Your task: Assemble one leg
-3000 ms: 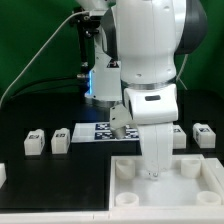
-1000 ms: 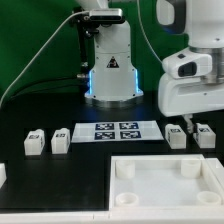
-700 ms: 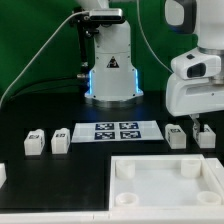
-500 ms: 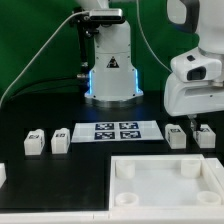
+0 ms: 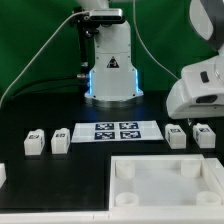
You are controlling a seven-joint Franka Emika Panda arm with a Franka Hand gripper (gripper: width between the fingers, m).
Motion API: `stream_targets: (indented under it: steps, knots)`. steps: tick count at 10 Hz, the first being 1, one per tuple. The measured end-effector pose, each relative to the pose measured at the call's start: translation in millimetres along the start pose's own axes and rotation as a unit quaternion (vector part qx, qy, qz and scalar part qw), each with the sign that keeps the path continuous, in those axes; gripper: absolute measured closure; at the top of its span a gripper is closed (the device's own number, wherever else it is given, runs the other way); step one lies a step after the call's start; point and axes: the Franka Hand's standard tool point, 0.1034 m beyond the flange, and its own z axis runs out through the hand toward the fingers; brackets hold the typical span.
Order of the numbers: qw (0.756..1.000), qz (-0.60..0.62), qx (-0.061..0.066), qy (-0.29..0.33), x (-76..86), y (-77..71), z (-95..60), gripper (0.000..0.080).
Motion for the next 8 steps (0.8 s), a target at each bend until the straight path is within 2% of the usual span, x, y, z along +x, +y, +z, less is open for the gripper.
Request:
stream_targets:
  steps: [1, 3, 6, 8]
  knots:
    - [0.999, -0.002, -0.003, -0.043, -0.9, 1.4, 2.9, 0.015]
    - [0.999, -0.002, -0.002, -0.042, 4.6, -0.5, 5.3, 0.015]
    - [0.998, 0.003, -0.004, -0.057, 7.8, -4.5, 28.0, 0.015]
    - [0.999, 0.001, -0.003, -0.054, 12.7, -7.3, 37.5, 0.015]
